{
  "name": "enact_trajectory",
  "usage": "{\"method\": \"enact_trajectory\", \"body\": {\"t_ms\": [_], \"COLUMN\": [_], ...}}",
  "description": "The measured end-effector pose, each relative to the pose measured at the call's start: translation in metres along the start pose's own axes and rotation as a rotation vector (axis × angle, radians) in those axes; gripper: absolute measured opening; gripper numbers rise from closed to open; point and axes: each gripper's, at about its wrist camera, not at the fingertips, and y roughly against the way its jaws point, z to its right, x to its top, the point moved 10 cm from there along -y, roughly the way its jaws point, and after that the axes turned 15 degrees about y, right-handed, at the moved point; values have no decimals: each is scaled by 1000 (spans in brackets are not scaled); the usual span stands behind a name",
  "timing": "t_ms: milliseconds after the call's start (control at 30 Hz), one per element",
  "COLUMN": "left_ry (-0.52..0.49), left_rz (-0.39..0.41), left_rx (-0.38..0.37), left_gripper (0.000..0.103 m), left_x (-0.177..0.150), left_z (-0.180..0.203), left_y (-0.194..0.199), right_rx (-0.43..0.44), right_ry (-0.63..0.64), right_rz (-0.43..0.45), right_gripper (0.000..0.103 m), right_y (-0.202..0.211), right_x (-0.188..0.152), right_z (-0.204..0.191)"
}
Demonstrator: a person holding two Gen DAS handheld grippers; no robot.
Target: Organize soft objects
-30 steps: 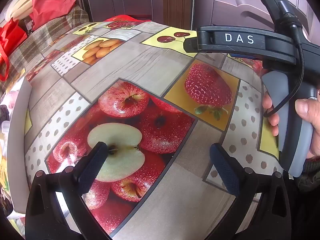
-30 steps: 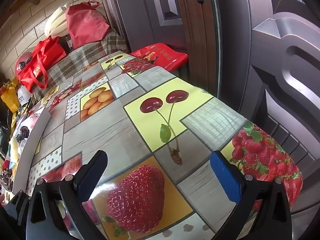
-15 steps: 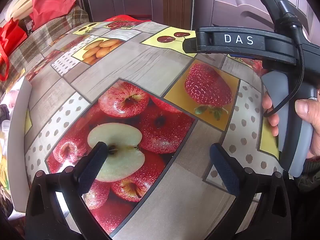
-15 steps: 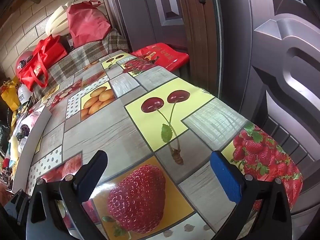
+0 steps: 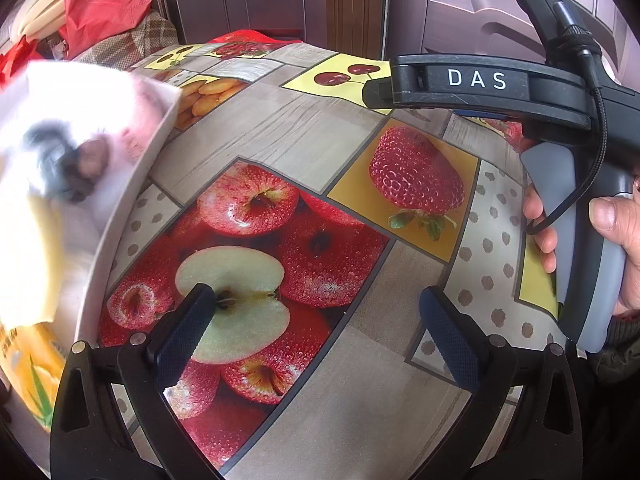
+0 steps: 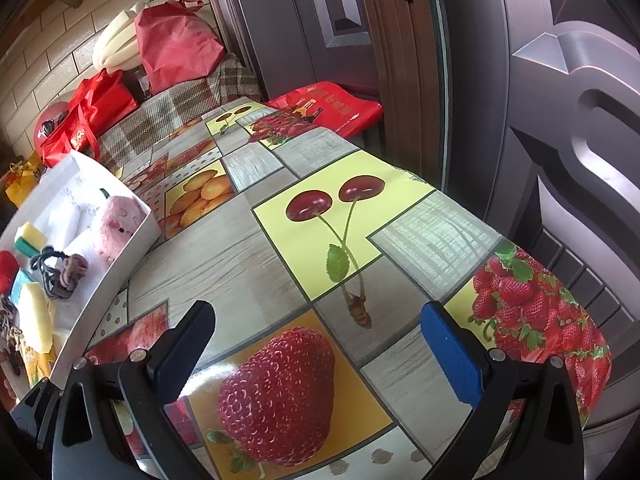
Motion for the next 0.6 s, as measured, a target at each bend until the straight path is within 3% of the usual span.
{"method": "enact_trajectory", "body": {"t_ms": [600], "left_ry": [-1], "left_rz": [0], "left_rx": [0], "left_gripper": [102], "left_x": [-1], "left_z": [1], "left_y": [2], "right_rx": [10], "right_ry": [-2], "right_rz": [-8], "right_gripper": [103], "right_y": [-2], "right_x": [-2], "right_z": [-1]}}
